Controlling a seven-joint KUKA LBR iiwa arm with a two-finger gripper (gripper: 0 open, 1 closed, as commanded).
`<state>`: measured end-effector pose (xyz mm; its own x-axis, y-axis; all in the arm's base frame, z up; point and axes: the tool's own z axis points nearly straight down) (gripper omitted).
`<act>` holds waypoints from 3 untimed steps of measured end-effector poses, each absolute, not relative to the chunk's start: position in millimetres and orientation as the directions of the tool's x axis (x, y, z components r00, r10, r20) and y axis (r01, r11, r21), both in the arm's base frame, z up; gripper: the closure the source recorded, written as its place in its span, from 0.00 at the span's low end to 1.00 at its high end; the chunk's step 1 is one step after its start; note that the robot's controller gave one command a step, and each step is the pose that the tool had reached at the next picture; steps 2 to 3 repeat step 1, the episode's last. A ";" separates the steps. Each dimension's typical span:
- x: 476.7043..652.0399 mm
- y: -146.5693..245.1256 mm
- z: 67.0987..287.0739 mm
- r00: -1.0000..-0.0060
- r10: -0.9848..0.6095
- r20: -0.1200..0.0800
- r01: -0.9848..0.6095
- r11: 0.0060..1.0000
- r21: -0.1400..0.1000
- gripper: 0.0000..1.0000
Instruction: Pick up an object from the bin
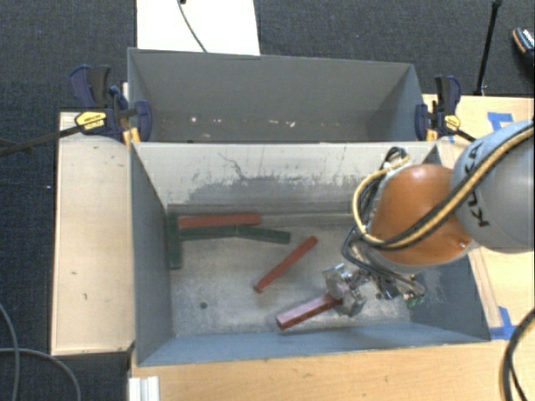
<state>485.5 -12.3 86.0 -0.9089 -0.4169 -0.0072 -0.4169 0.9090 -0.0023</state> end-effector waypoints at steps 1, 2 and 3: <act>486.8 -12.2 121.8 -0.909 -0.417 -0.006 -0.417 0.909 -0.002 1.00; 486.8 -12.2 121.8 -0.909 -0.417 -0.006 -0.417 0.909 -0.002 1.00; 486.8 -12.2 121.8 -0.909 -0.417 -0.006 -0.417 0.909 -0.002 1.00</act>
Offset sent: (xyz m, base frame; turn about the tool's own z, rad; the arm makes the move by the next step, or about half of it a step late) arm -0.0001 0.0001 0.0338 0.0000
